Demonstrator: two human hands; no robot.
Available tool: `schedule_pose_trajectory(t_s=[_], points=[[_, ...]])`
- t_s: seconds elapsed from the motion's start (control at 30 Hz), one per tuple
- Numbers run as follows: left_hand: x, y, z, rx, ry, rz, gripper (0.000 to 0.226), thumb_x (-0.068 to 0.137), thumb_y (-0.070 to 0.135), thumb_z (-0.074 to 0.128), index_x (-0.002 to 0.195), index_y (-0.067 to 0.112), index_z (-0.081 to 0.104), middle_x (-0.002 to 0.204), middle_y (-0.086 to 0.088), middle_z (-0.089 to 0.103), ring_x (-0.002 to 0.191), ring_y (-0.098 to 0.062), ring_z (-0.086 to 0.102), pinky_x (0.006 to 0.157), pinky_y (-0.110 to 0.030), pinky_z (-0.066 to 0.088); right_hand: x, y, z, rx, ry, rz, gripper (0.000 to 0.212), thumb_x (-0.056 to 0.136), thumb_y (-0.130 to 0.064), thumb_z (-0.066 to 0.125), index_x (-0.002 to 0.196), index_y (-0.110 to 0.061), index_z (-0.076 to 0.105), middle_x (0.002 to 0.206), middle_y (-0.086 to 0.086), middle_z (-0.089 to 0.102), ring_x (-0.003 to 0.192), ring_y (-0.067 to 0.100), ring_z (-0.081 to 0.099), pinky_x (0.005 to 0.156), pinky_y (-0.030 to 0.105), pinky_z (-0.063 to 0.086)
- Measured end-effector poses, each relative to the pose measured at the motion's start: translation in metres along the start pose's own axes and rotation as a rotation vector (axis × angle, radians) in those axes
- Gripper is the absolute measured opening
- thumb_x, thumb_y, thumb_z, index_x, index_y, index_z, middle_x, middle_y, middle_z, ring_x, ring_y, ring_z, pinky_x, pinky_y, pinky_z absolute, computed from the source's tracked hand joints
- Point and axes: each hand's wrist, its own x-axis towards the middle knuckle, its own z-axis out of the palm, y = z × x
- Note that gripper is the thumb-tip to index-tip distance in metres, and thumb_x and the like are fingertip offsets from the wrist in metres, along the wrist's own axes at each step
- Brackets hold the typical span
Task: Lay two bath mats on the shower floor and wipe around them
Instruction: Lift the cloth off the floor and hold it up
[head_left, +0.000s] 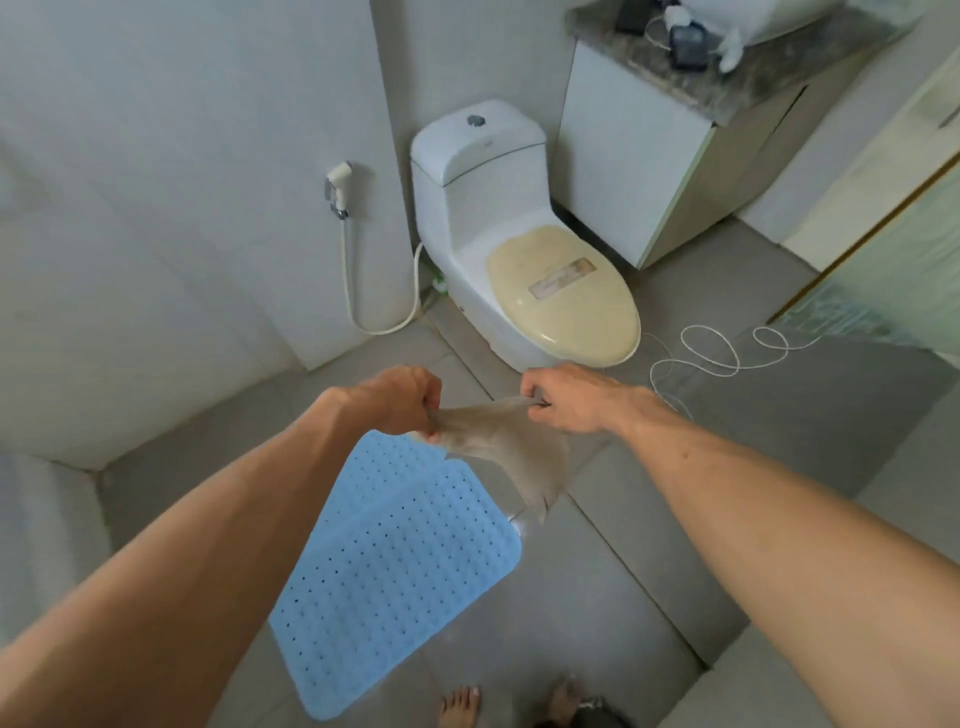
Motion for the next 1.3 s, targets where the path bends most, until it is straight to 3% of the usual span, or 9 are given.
schedule_pose_trajectory(t_s=[0.13,0.23,0.37,0.5,0.67,0.83,1.0,1.1,1.3], points=[[-0.02,-0.008,-0.031,-0.13,0.045,-0.078,0.026,0.076,0.049,0.074,0.072,0.03,0.056,0.08,0.008,0.063,0.077,-0.015,0.059,0.06,-0.027,0.042,0.014,-0.002,-0.042,0.105,-0.022,-0.091,0.01,0.094,-0.039,0.06,0.103,-0.034,0.059,0.09,-0.004,0.065,0.077,0.018,0.067,0.073,0.036,0.055],[-0.035,-0.008,-0.05,-0.248,0.168,-0.151,0.027,0.079,0.051,0.07,0.079,0.025,0.062,0.078,0.007,0.064,0.077,-0.016,0.06,0.068,-0.031,0.047,0.026,0.0,-0.083,0.212,-0.004,-0.176,0.012,0.089,-0.04,0.066,0.098,-0.032,0.067,0.089,-0.008,0.066,0.077,0.009,0.065,0.07,0.027,0.05],[-0.064,0.008,-0.064,-0.505,0.478,-0.268,0.028,0.078,0.035,0.076,0.073,0.013,0.06,0.063,0.005,0.054,0.056,-0.009,0.045,0.051,-0.017,0.036,0.047,-0.011,-0.138,0.203,0.032,-0.367,0.01,0.087,-0.038,0.07,0.094,-0.031,0.071,0.091,-0.009,0.068,0.072,-0.001,0.059,0.069,0.021,0.043],[-0.097,0.021,-0.074,-0.518,0.712,-0.429,0.021,0.077,0.028,0.077,0.072,0.017,0.06,0.066,0.001,0.061,0.055,-0.009,0.049,0.045,-0.014,0.037,0.063,-0.042,-0.175,0.121,0.016,-0.54,0.002,0.089,-0.036,0.068,0.09,-0.035,0.067,0.096,-0.01,0.068,0.081,0.002,0.06,0.076,0.023,0.045],[-0.161,0.024,-0.074,-0.466,0.909,-0.579,0.014,0.077,0.025,0.076,0.08,0.025,0.062,0.074,0.002,0.068,0.066,-0.016,0.063,0.059,-0.026,0.048,0.062,-0.108,-0.193,0.106,0.028,-0.756,0.004,0.089,-0.03,0.07,0.09,-0.034,0.068,0.085,-0.009,0.071,0.07,0.002,0.063,0.068,0.023,0.047],[-0.26,0.032,-0.042,-0.402,1.058,-0.75,0.01,0.078,0.021,0.071,0.086,0.019,0.065,0.085,0.004,0.069,0.072,-0.015,0.06,0.07,-0.03,0.052,0.025,-0.201,-0.181,0.127,-0.005,-0.939,0.015,0.087,-0.028,0.072,0.096,-0.038,0.065,0.082,-0.002,0.07,0.073,0.02,0.068,0.068,0.039,0.06],[-0.382,0.05,0.009,-0.374,1.196,-0.921,0.018,0.084,0.016,0.067,0.098,0.023,0.058,0.092,0.005,0.069,0.076,-0.017,0.063,0.071,-0.03,0.054,-0.043,-0.308,-0.139,0.124,-0.026,-1.162,0.015,0.086,-0.019,0.068,0.081,-0.034,0.068,0.076,-0.003,0.071,0.065,0.016,0.061,0.06,0.038,0.055],[-0.447,0.069,0.043,-0.3,1.294,-1.055,0.019,0.086,0.014,0.062,0.099,0.026,0.053,0.091,0.006,0.068,0.072,-0.02,0.06,0.07,-0.032,0.054,-0.091,-0.369,-0.105,0.073,0.004,-1.294,0.017,0.087,-0.029,0.067,0.082,-0.044,0.073,0.084,-0.014,0.073,0.076,0.008,0.063,0.069,0.027,0.052],[-0.553,0.106,0.1,-0.02,1.158,-1.403,0.034,0.093,0.015,0.046,0.114,0.037,0.061,0.099,-0.002,0.058,0.082,-0.028,0.061,0.073,-0.038,0.052,-0.197,-0.475,-0.039,-0.069,0.155,-1.574,0.026,0.097,-0.032,0.054,0.104,-0.051,0.071,0.1,-0.009,0.063,0.104,0.018,0.061,0.084,0.035,0.047]])
